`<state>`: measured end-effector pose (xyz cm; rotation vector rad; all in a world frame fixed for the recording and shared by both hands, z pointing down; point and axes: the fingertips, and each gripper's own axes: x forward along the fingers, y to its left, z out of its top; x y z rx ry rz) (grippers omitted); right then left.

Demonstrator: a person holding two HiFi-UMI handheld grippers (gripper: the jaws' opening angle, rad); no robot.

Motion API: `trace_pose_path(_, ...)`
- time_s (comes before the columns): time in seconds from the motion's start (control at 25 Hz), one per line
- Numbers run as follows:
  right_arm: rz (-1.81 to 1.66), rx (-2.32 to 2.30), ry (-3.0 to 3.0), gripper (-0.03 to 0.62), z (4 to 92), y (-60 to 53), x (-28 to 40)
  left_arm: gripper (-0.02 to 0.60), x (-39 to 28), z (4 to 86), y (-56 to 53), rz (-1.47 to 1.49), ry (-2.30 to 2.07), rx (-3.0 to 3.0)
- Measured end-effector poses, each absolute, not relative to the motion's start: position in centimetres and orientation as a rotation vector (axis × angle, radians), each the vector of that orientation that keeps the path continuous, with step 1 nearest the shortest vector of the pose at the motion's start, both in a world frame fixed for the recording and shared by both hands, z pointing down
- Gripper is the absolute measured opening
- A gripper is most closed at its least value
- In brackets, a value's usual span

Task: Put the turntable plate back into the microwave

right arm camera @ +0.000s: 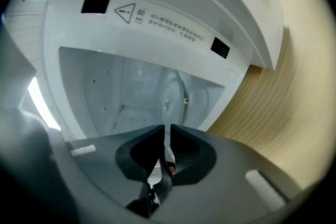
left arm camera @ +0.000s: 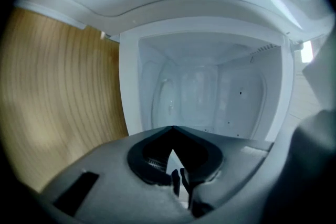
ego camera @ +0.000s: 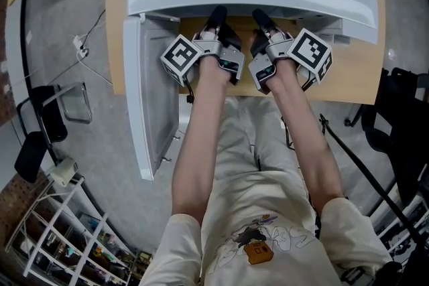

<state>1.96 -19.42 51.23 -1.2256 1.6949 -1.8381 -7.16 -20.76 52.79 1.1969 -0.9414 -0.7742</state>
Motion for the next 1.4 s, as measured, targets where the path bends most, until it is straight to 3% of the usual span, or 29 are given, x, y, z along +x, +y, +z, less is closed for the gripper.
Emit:
trace_pose_path(0.08,-1.823,-1.212,1.774,0.006,50.4,-18.5,2.1,-0.002,-6.5,51.9,-19.8,-0.725,-0.945,1.242)
trace_pose_path(0.64,-1.703,-1.241,2.371,0.034,45.9,-9.3,2.5,-0.002,0.1,44.8,-8.8,0.075,-0.997,1.973)
trace_pose_path(0.72,-1.646,-1.312,2.473,0.006,46.2,-8.3,2.6,-0.002,0.0,45.2,-7.3,0.119,-1.021,1.995)
trace_pose_path(1.4,-1.405,-1.443,2.836,0.005,46.9,-7.1,0.8,-0.002,-1.7,46.2,-5.0,0.311,-1.068,2.053)
